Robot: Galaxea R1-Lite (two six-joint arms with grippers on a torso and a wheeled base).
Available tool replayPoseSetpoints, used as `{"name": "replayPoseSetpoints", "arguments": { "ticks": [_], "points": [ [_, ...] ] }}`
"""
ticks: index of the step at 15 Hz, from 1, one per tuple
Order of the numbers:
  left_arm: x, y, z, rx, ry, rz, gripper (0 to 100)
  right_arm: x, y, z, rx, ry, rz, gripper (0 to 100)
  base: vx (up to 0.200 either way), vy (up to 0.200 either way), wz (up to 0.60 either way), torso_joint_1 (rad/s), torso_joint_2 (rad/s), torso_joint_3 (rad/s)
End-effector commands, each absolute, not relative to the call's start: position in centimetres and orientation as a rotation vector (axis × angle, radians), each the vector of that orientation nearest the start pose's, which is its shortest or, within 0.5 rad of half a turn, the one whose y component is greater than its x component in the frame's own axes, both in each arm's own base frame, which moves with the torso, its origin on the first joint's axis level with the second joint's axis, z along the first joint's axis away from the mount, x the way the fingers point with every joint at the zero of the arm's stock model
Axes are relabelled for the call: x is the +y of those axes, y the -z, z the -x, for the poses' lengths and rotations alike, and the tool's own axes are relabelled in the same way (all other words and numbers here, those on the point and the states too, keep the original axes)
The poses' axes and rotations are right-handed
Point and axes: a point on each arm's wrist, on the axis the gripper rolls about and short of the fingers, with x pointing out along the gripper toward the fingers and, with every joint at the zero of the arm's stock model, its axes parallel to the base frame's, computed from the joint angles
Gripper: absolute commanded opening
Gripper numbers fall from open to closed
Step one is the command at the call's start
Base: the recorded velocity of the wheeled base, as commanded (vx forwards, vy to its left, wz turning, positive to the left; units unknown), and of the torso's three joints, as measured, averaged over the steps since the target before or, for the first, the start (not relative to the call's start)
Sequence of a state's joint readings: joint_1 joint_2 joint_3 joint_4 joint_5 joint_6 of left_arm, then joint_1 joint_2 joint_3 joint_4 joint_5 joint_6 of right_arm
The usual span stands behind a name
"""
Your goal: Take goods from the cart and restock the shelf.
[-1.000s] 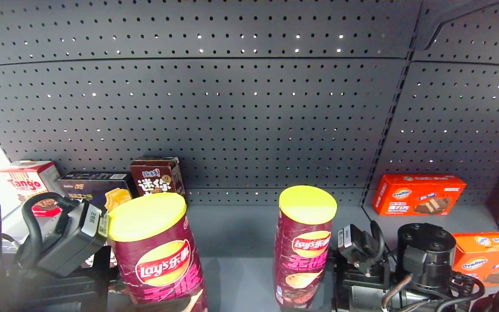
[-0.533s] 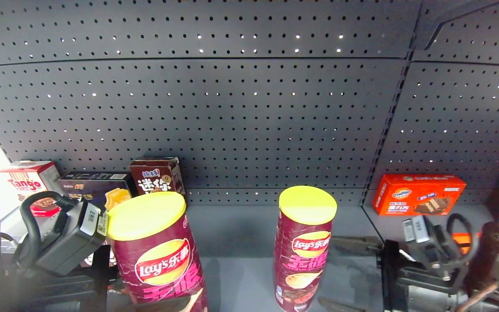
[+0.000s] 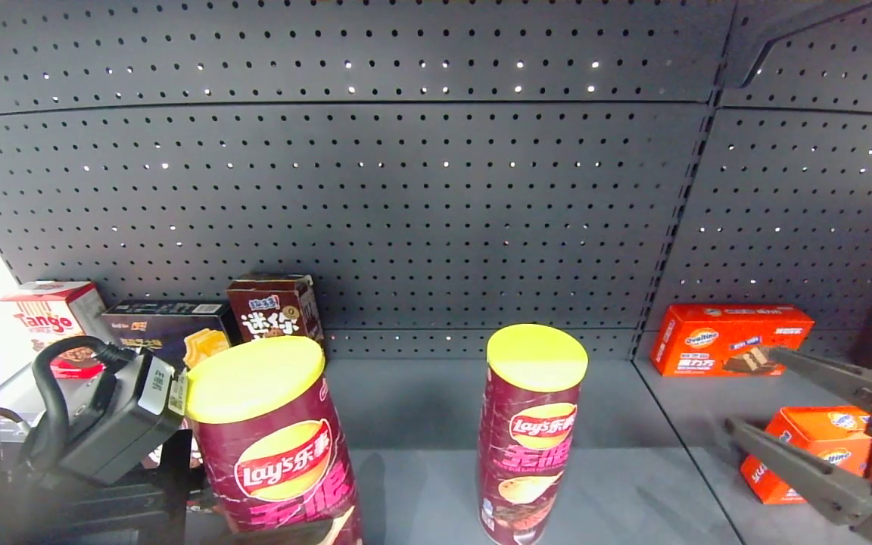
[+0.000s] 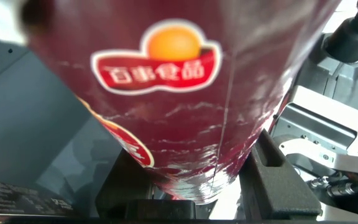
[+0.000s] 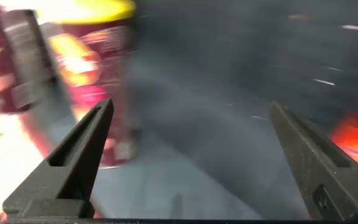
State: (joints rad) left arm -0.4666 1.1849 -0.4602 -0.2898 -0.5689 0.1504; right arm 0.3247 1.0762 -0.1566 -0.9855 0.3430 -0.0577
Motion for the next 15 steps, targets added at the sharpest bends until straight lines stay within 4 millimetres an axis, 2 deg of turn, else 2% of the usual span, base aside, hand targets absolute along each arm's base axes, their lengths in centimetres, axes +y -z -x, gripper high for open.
{"name": "replayPoseSetpoints", "arguments": {
  "ticks": [1, 3, 4, 6, 7, 9, 11, 12, 15],
  "points": [
    [-8.1, -17.7, -13.5, 0.374, 1.050, -0.111, 0, 2.2, -17.4, -8.0, -0.180, -0.500, 0.050, 100, 0.000, 0.000, 0.00, 0.000, 0.00, 0.000],
    [-8.2, -17.8, -13.5, 0.372, 1.052, -0.111, 0, 0.8, -15.7, -5.7, -0.181, -0.331, 0.067, 100, 0.000, 0.000, 0.00, 0.000, 0.00, 0.000],
    [-8.2, -17.7, -13.5, 0.376, 1.053, -0.111, 0, 0.6, -15.6, -5.3, -0.178, -0.296, 0.068, 100, 0.000, 0.000, 0.00, 0.000, 0.00, 0.000],
    [-8.2, -17.9, -13.5, 0.368, 1.056, -0.112, 0, 0.4, -14.2, -2.7, -0.156, -0.208, 0.072, 100, 0.000, 0.000, 0.00, 0.000, 0.00, 0.000],
    [-8.3, -18.1, -13.6, 0.355, 1.057, -0.114, 0, 0.6, -12.7, -0.7, -0.149, -0.182, 0.074, 100, 0.000, 0.000, 0.00, 0.000, 0.00, 0.000],
    [-8.3, -18.7, -13.8, 0.335, 1.055, -0.115, 0, 1.0, -9.7, 1.7, -0.123, -0.138, 0.075, 100, 0.000, 0.000, 0.00, 0.000, 0.00, 0.000],
    [-8.4, -19.0, -13.7, 0.317, 1.060, -0.120, 0, 0.6, -9.1, 1.5, -0.045, 0.023, 0.066, 100, 0.000, 0.000, 0.00, 0.000, 0.00, 0.000],
    [-8.4, -19.1, -13.7, 0.311, 1.060, -0.121, 0, 0.4, -8.0, 1.5, 0.066, 0.099, 0.057, 100, 0.000, 0.000, 0.00, 0.000, 0.00, 0.000],
    [-8.2, -19.3, -13.4, 0.300, 1.058, -0.122, 0, 0.3, -7.6, 1.6, 0.101, 0.141, -0.002, 100, 0.000, 0.000, 0.00, 0.000, 0.00, 0.000]
  ]
}}
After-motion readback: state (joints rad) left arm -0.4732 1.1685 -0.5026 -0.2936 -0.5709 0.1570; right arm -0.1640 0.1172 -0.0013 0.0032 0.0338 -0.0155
